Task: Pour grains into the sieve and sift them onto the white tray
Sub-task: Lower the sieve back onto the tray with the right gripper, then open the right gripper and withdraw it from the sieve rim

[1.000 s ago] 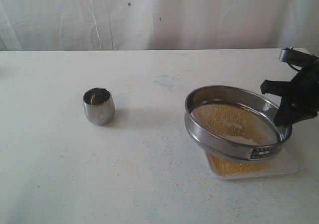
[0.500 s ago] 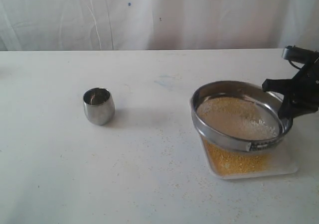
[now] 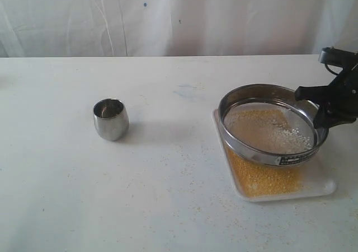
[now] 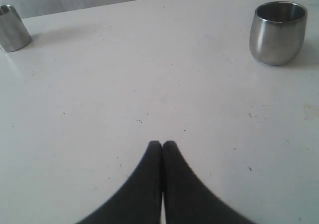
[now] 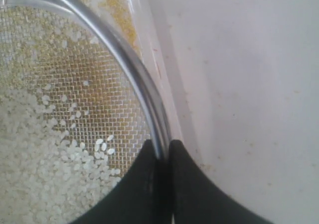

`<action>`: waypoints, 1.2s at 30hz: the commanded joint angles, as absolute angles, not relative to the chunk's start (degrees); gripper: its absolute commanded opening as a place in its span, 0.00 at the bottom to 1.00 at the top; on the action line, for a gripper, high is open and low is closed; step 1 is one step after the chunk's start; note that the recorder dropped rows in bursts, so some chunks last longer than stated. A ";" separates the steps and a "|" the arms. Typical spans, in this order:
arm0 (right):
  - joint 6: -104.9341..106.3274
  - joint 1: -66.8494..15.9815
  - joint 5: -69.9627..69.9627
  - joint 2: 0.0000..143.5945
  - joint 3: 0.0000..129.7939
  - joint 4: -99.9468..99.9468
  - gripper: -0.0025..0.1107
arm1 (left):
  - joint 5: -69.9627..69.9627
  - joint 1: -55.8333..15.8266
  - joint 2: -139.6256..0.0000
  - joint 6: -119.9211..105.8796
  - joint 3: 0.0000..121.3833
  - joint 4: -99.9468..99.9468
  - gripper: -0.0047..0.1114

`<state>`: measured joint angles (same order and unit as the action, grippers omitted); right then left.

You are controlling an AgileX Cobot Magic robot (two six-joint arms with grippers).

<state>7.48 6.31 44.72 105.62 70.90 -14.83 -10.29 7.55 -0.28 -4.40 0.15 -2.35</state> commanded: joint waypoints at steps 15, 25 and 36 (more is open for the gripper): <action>7.88 6.30 43.16 108.47 71.31 -15.75 0.46 | -10.71 7.27 0.00 -4.26 0.00 -2.70 0.04; 7.88 6.30 37.26 90.28 60.39 -13.01 0.02 | -10.71 7.27 0.00 -4.26 0.00 -2.70 0.04; 6.83 6.30 -1.07 57.90 29.77 -12.98 0.02 | -10.71 7.27 0.00 -4.26 0.00 -2.70 0.04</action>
<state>6.25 6.31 5.16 64.92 34.11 -13.20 -10.29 7.55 -0.28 -4.40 0.15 -2.35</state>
